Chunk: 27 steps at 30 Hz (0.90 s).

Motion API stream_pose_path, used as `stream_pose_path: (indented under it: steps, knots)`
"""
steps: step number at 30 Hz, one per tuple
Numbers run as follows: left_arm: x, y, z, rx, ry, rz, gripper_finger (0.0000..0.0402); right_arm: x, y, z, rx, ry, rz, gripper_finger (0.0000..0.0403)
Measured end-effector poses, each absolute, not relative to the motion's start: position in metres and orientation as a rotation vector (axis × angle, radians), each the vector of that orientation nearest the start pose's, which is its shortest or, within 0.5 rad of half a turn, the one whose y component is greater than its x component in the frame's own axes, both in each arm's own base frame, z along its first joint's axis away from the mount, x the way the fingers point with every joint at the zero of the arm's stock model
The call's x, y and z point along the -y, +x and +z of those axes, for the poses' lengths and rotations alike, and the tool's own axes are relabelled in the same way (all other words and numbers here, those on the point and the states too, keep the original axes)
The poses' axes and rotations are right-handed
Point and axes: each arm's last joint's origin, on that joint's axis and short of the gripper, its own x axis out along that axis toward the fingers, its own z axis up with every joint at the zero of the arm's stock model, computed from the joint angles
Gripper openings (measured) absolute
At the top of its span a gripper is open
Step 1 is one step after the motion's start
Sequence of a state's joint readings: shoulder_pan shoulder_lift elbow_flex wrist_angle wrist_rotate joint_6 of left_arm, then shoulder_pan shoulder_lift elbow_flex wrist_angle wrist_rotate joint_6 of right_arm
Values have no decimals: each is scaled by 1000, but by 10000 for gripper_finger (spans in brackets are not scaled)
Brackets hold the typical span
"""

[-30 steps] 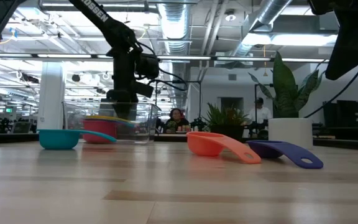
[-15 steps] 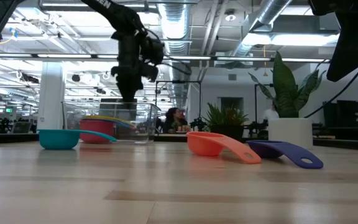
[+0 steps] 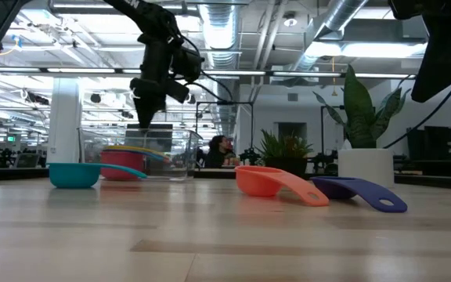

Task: Nest measuring cups in basket
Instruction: Adjust the stacked measuring cups in the transparent bin

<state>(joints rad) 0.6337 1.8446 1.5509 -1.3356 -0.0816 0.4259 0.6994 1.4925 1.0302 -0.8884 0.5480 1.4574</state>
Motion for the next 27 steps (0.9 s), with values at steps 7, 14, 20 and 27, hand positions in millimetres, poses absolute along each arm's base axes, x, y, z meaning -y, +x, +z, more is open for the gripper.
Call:
stream_pose_path:
  steps: [7, 14, 20, 27]
  knots:
    - [-204, 262, 241, -1706, -190, 232, 0, -159, 213, 221, -896, 489, -610, 18]
    - [-188, 248, 214, -1822, -229, 161, 0, -159, 213, 221, -896, 489, -610, 19]
    - [-185, 248, 210, -1757, -194, 178, 0, -159, 213, 221, -901, 473, -602, 17]
    - [-177, 247, 188, -1746, -173, 164, 0, -159, 213, 221, -903, 471, -603, 20]
